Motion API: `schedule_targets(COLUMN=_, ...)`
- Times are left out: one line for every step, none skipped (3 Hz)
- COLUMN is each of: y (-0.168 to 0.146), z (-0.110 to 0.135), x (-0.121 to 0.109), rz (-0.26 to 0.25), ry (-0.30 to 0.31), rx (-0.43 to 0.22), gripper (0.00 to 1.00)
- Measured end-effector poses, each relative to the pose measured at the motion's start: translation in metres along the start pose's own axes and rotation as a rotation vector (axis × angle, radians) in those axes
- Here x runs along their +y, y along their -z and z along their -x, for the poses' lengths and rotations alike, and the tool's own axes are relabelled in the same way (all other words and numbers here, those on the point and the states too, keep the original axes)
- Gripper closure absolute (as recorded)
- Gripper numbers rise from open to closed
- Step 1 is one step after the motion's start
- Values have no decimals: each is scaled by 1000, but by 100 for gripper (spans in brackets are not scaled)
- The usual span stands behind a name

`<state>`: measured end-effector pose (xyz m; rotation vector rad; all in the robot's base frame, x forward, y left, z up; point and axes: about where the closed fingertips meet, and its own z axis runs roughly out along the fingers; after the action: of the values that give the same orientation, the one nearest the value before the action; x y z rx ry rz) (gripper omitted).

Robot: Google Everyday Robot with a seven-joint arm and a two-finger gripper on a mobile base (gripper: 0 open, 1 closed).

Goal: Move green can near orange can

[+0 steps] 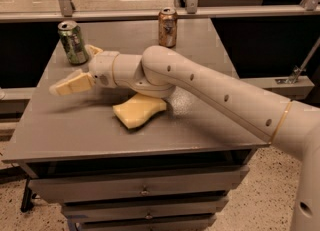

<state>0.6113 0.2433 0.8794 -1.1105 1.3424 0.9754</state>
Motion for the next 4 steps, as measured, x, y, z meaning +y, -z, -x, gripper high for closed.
schedule_targets(y=-13, z=4, x=-24, rz=-31, ry=26, rx=-10, gripper=0)
schedule_targets(y=-21, z=7, x=-43, rz=-53, ry=47, rx=-11, gripper=0)
schedule_targets(y=-30, z=8, x=-56, rz=-61, ry=61, rx=-11, gripper=0)
schedule_targets(y=-41, z=5, x=-63, rz=-58, ry=66, rx=-5, gripper=0)
